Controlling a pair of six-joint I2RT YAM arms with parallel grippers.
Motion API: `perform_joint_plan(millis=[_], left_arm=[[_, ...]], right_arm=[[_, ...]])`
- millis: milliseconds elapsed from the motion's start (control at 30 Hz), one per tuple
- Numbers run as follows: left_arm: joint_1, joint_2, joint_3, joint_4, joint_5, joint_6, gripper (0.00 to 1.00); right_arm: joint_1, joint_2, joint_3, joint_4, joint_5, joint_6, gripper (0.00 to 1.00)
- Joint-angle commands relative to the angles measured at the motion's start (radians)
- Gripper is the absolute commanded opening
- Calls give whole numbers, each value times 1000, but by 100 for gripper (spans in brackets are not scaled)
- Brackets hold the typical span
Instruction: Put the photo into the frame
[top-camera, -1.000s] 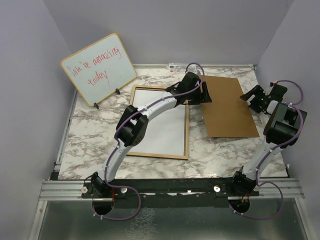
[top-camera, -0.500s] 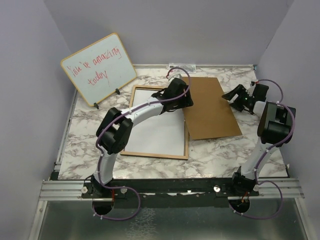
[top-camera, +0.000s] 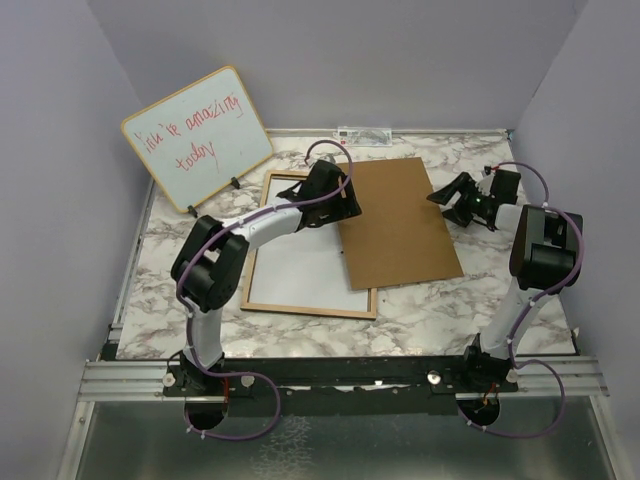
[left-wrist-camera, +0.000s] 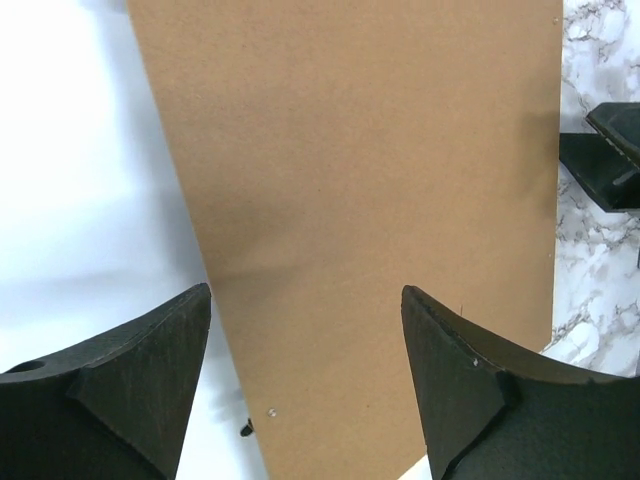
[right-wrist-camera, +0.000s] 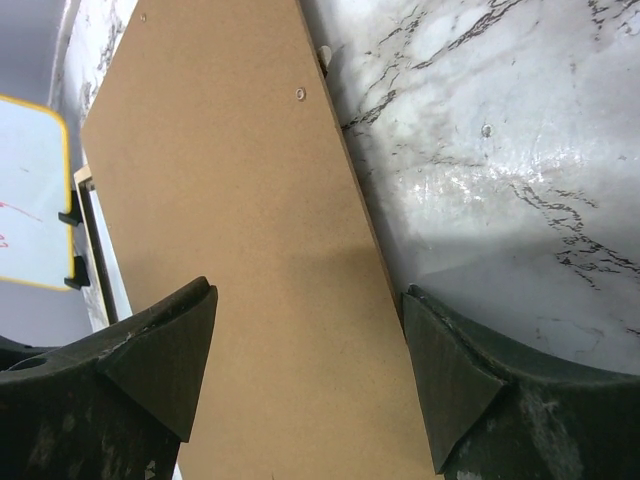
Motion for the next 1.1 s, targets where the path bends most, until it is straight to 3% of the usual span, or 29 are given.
perform_joint_plan(millis=[0,167,567,767,1067], left_arm=[[29,-48,-38,46,73,6,78],[55,-64,-81,46,69,11,80],[99,85,-15,111,291,89,76],[106,100,-5,88,268,91,75],[131,114,-52,317,507,-92,62]], right_arm=[[13,12,-45,-128,23,4,79],[12,-18,-69,-126,60,11,79],[13,-26,-113,-115,62,22,79],[13,-28,-113,-125,65,11,79],[12,-30,-132,-111,46,5,79]])
